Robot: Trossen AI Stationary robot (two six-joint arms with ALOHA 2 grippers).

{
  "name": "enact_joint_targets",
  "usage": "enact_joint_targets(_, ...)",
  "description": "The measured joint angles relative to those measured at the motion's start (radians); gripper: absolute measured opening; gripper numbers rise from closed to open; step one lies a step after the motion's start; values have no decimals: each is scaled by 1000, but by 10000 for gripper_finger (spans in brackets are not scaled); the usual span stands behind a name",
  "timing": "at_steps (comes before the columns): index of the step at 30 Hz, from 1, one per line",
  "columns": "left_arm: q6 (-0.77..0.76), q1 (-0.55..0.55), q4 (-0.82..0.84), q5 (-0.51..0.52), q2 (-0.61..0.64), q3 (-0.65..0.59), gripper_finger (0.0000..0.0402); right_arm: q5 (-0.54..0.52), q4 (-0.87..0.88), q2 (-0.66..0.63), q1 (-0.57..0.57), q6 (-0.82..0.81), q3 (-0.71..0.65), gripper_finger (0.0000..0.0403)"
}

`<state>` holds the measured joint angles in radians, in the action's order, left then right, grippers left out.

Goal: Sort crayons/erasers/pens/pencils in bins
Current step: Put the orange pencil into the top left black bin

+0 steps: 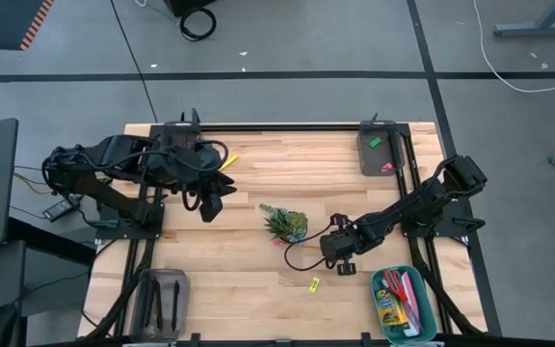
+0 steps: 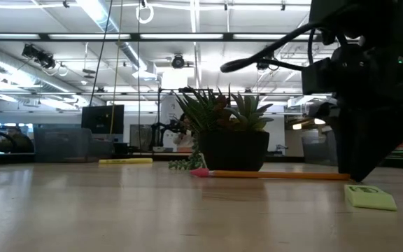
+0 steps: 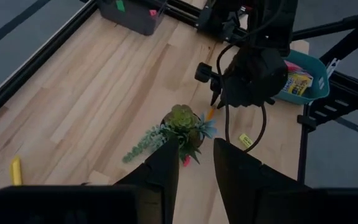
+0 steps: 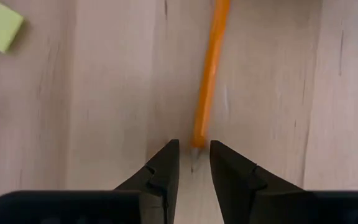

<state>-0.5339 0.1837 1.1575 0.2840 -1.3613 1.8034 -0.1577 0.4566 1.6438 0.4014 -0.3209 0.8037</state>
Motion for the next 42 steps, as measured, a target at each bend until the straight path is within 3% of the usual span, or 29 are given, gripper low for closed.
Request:
enact_joint_targets(11, 3, 0, 0, 0, 0, 0, 107, -2, -83, -5, 0, -20, -55, 94)
enact_joint_targets(30, -2, 0, -1, 0, 0, 0, 107, 20, -180, -9, 0, -53, -108, 18)
enact_joint_targets(42, 4, -1, 0, 4, 0, 0, 107, 1, -242, -59, 0, -17, -118, 9)
